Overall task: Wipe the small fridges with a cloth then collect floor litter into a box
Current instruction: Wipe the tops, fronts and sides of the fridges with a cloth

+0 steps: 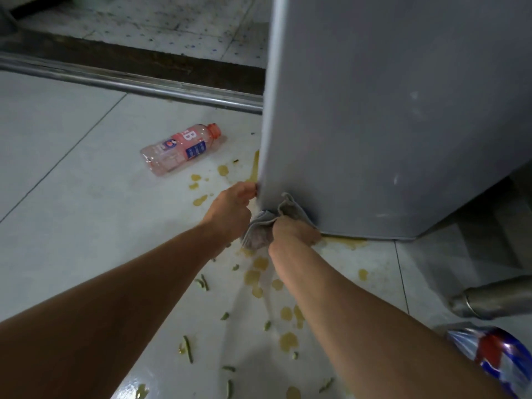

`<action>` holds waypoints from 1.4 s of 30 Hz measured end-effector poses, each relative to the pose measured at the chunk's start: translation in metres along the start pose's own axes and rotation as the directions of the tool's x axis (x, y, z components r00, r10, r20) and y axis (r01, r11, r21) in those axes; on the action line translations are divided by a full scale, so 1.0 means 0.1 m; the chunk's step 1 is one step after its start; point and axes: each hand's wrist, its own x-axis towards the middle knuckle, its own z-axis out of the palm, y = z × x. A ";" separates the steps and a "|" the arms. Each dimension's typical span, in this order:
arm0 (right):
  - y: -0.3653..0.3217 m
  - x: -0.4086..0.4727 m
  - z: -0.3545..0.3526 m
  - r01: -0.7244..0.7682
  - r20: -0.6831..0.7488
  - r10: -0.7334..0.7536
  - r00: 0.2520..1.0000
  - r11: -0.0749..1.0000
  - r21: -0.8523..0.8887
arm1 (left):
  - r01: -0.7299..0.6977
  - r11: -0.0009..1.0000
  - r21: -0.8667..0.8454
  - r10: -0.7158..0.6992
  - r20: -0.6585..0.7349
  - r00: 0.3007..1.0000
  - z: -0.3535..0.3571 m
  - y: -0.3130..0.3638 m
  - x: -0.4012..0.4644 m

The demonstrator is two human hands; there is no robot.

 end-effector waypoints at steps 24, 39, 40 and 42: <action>-0.88 -1.13 -0.67 0.627 0.618 -0.346 0.706 0.711 -0.318 | -0.209 0.972 -0.108 0.194 -0.132 0.972 -0.66 0.96 -0.90; -2.59 -2.31 -1.53 0.943 0.479 -0.816 0.323 0.317 -0.096 | -0.554 0.828 0.088 0.560 -0.180 0.809 -0.61 2.68 -1.65; -2.70 -2.35 -1.56 0.955 0.437 -0.851 0.293 0.285 -0.084 | -0.577 0.810 0.107 0.586 -0.176 0.791 -0.58 2.79 -1.68; -2.94 -2.42 -1.61 0.970 0.346 -0.906 0.243 0.230 -0.078 | -0.614 0.777 0.138 0.629 -0.164 0.760 -0.51 3.01 -1.73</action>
